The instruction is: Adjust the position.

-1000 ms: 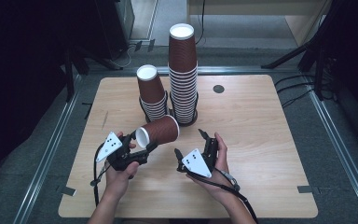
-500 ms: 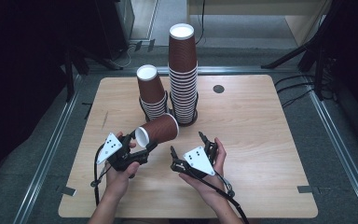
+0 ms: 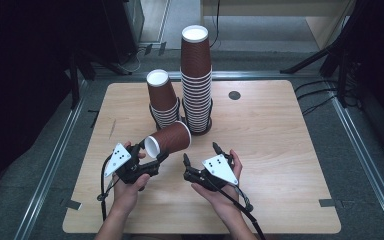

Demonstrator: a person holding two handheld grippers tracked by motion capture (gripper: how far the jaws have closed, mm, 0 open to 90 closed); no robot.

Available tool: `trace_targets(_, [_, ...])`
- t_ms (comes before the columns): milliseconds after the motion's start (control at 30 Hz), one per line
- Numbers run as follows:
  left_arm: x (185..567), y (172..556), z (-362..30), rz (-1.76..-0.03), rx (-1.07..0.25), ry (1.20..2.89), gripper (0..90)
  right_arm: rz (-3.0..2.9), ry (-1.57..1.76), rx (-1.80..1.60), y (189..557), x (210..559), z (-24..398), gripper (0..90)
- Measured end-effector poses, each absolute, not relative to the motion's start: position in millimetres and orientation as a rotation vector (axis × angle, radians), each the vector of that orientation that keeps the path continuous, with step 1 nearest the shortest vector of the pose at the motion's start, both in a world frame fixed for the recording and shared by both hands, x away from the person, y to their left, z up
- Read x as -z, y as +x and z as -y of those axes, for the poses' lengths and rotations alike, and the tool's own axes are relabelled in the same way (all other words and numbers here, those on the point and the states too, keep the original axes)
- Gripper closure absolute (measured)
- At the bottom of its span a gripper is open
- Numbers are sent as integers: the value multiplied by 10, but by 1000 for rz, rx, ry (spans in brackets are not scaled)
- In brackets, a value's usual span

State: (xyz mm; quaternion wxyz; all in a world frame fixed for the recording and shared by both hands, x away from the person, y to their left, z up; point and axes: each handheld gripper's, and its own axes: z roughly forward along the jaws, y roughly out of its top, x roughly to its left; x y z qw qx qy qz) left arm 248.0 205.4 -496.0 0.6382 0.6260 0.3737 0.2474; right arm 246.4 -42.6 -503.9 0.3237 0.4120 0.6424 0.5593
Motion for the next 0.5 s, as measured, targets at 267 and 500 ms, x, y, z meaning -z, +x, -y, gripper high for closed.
trace_targets(267, [4957,2471,-2062,-857,-581,1425,233,-1685,1096,-1466,2464,5037,412,70])
trace_targets(500, [4952,2468,-2064,-856,-586,1421,233,-1694,1074,-1449,2470,5048,412,70])
